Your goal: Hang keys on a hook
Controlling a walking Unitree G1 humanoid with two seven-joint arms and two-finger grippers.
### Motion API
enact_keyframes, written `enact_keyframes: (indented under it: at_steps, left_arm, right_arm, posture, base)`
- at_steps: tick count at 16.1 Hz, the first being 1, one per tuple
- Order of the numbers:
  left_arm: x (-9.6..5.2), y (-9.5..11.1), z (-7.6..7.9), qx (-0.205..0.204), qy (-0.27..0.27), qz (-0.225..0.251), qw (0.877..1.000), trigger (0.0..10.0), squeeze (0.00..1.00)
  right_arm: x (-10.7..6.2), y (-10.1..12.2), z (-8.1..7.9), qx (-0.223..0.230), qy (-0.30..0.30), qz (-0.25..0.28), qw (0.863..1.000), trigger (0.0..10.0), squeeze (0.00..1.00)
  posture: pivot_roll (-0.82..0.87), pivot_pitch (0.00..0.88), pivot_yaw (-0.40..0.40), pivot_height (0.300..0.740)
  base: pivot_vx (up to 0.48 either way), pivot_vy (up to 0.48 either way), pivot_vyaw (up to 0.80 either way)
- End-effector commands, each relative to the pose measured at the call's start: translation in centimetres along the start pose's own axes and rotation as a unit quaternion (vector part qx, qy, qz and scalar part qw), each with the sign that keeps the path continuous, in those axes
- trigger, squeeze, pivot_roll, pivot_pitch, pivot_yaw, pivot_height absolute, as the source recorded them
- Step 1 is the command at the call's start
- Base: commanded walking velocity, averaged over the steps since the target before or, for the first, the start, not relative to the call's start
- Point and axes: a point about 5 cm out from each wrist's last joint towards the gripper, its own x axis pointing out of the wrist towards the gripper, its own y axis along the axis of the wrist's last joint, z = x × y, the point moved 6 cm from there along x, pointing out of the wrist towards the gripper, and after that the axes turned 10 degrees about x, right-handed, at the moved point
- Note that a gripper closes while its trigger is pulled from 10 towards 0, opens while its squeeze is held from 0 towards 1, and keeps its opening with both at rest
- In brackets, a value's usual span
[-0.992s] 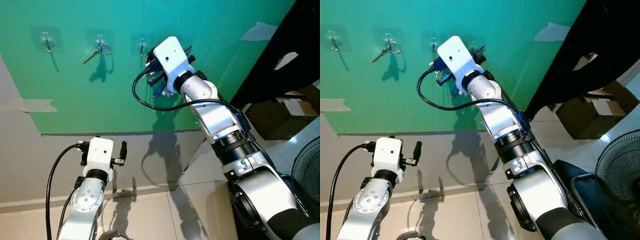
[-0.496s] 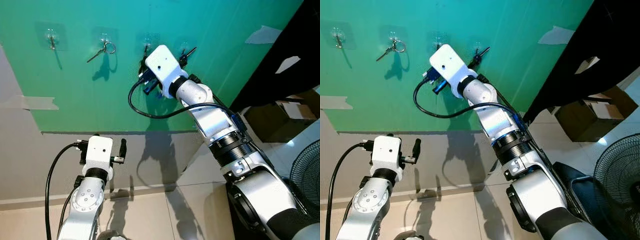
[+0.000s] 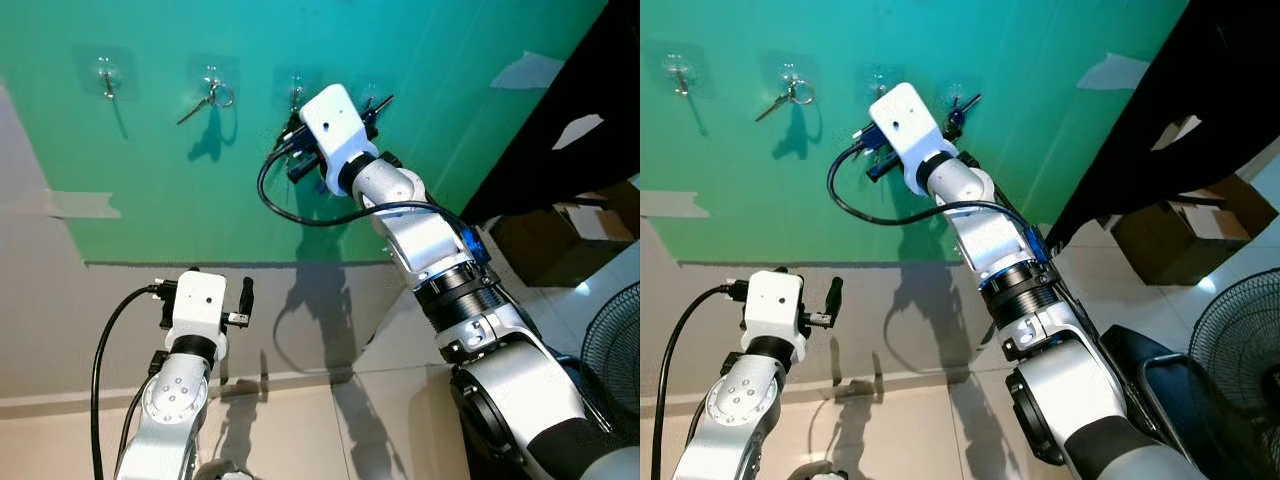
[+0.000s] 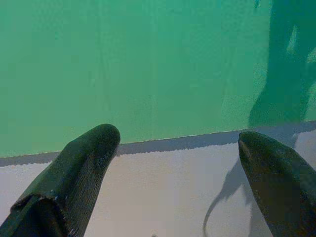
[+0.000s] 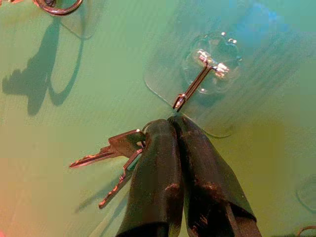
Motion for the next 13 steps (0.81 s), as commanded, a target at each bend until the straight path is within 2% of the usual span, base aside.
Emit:
enact_keyframes:
  at_steps: [1,7,10,13]
  left_arm:
    - [0.1,0.1,0.6,-0.002,-0.009,-0.001,1.0,10.0,0.0]
    - [-0.1,-0.2,0.5,-0.005,-0.007,-0.005,1.0,10.0,0.0]
    - [-0.1,-0.3,0.3,-0.006,-0.005,-0.006,1.0,10.0,0.0]
    - [0.0,-0.4,0.3,-0.006,-0.005,-0.006,1.0,10.0,0.0]
  right_arm:
    - [-0.2,0.7,2.6,0.002,-0.042,0.005,0.999,10.0,0.0]
    - [-0.1,1.0,3.4,0.003,-0.063,0.0,0.998,10.0,0.0]
    - [-0.1,1.2,3.3,-0.014,-0.064,0.005,0.998,10.0,0.0]
    - [-0.2,0.6,3.7,0.002,-0.073,-0.009,0.997,10.0,0.0]
  posture:
    - [0.22,0.0,-0.183,0.74]
    - [0.22,0.0,-0.19,0.74]
    - [0.22,0.0,-0.192,0.74]
    - [0.22,0.0,-0.189,0.74]
  base:
    - [0.0,0.0,0.0]
    - [0.0,0.0,0.0]
    - [0.0,0.0,0.0]
    - [0.0,0.0,0.0]
